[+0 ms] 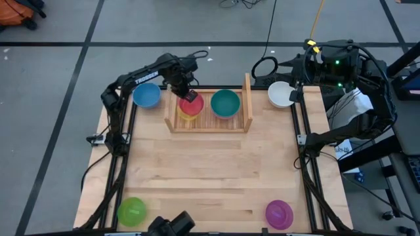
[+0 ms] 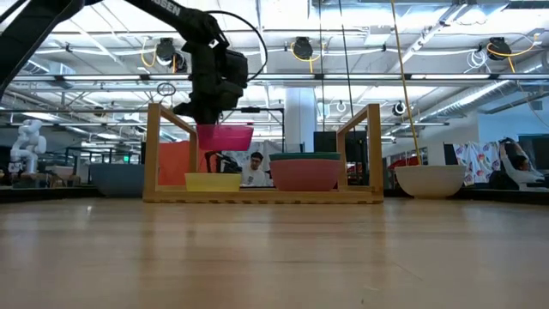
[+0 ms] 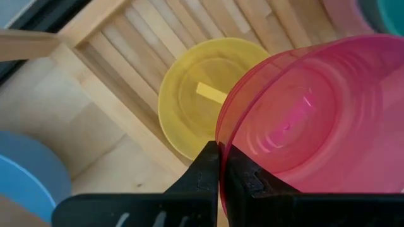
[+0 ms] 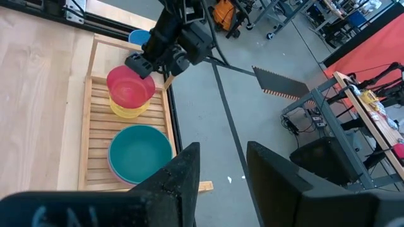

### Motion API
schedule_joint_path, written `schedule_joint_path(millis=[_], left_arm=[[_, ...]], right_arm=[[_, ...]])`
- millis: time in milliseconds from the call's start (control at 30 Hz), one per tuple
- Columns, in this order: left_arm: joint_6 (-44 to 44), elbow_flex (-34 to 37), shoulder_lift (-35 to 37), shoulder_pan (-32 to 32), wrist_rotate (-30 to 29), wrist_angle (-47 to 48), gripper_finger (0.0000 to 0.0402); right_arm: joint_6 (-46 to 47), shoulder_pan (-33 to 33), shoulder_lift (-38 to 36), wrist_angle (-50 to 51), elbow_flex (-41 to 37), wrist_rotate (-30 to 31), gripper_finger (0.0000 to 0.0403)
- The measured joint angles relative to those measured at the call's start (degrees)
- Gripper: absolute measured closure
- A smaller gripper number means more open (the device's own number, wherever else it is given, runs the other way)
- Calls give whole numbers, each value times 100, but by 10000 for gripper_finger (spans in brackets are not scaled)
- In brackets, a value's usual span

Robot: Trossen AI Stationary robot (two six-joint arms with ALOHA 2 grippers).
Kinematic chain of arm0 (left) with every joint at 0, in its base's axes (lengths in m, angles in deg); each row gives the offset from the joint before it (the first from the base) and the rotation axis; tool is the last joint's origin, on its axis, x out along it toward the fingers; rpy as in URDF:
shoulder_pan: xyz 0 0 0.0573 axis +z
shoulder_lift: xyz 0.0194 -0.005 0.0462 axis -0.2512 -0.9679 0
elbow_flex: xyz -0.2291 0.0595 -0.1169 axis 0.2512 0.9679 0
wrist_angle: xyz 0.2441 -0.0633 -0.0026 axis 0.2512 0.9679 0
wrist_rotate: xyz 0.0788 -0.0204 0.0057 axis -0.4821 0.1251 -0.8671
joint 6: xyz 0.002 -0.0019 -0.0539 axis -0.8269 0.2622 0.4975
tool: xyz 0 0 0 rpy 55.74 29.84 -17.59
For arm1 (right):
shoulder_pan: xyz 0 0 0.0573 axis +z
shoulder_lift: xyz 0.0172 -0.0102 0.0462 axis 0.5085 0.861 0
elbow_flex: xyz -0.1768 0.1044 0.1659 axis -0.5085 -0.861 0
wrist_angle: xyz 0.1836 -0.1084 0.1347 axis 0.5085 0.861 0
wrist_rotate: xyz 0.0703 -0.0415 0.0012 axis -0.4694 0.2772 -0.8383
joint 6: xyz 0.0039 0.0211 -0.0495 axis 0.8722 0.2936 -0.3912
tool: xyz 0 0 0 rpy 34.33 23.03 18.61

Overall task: Place and stack bowls onto a shelf
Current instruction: Stack the red bowl onto the yellow bowl

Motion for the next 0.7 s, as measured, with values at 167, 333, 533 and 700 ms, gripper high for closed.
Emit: schedule_joint_path(millis=[167,333,533,700], left_arm=[[-2,2,-68,8,-184,221,398],[68,7,-96,37,-318,322,398],[212,4,-94,42,-591,237,398],[214,4,-97,42,-601,128,398]], right_arm=[[-9,-1,0,0,0,0,277],[-11,-2,0,0,0,0,277],[-35,-1,0,0,0,0,277],[-35,-2,0,0,0,0,277]])
